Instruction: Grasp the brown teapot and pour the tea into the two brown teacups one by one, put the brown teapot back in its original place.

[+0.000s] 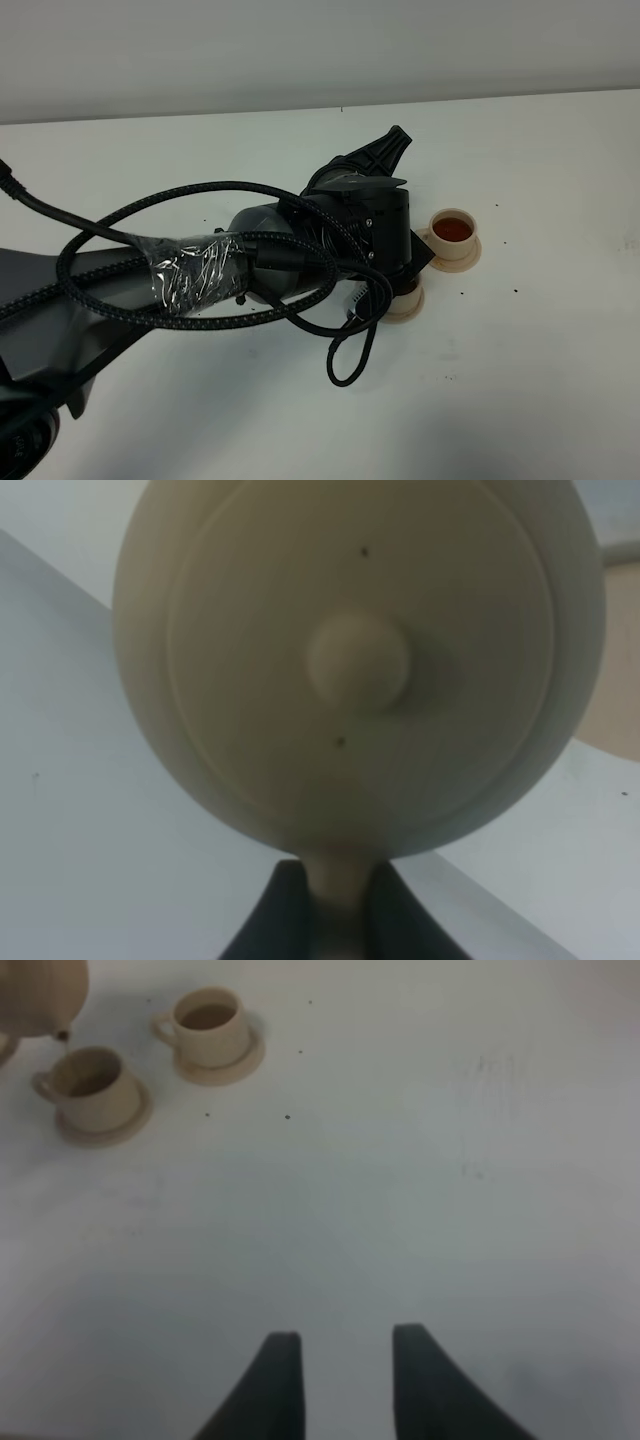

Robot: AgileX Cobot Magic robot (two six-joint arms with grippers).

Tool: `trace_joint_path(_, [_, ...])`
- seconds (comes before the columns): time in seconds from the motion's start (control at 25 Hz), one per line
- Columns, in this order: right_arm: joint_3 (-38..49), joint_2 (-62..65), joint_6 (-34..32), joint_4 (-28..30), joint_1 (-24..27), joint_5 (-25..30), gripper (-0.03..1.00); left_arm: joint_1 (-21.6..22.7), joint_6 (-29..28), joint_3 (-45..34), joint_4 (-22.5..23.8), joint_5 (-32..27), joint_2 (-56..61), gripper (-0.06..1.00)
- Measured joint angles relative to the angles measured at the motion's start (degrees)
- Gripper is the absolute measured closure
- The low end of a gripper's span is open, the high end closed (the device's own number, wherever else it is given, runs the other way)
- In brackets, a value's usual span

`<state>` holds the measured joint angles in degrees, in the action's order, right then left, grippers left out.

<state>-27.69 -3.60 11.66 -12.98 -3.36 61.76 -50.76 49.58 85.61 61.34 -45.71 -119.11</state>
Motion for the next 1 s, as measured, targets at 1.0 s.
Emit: trace_joint_path(1.0, [0.00, 0.00, 0.05, 0.00, 0.00, 0.00, 0.73, -0.16, -0.06, 0.00, -0.33, -0.27, 0.00, 0.82])
